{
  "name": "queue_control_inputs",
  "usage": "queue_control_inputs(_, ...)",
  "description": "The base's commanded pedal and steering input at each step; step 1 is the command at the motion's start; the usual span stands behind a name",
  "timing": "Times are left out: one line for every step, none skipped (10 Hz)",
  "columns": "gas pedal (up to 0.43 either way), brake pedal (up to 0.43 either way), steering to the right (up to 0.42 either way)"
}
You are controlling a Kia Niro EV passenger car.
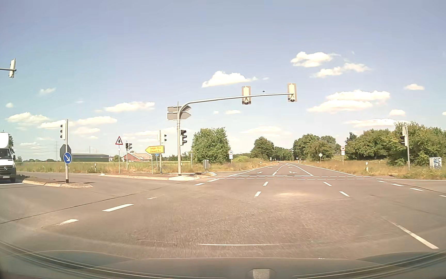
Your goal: Follow the waypoints while adhering to traffic rules and regulations
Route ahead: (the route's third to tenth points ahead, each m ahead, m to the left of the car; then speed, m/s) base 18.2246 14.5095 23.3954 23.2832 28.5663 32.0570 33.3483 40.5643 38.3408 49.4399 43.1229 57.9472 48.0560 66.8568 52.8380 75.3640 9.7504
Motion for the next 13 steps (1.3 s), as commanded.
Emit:
queue_control_inputs(0.000,0.030,-0.138)
queue_control_inputs(0.000,0.030,-0.143)
queue_control_inputs(0.000,0.030,-0.146)
queue_control_inputs(0.000,0.030,-0.151)
queue_control_inputs(0.000,0.037,-0.157)
queue_control_inputs(0.000,0.030,-0.162)
queue_control_inputs(0.000,0.030,-0.167)
queue_control_inputs(0.000,0.030,-0.172)
queue_control_inputs(0.000,0.030,-0.176)
queue_control_inputs(0.020,0.030,-0.179)
queue_control_inputs(0.039,0.037,-0.180)
queue_control_inputs(0.047,0.030,-0.182)
queue_control_inputs(0.067,0.030,-0.182)
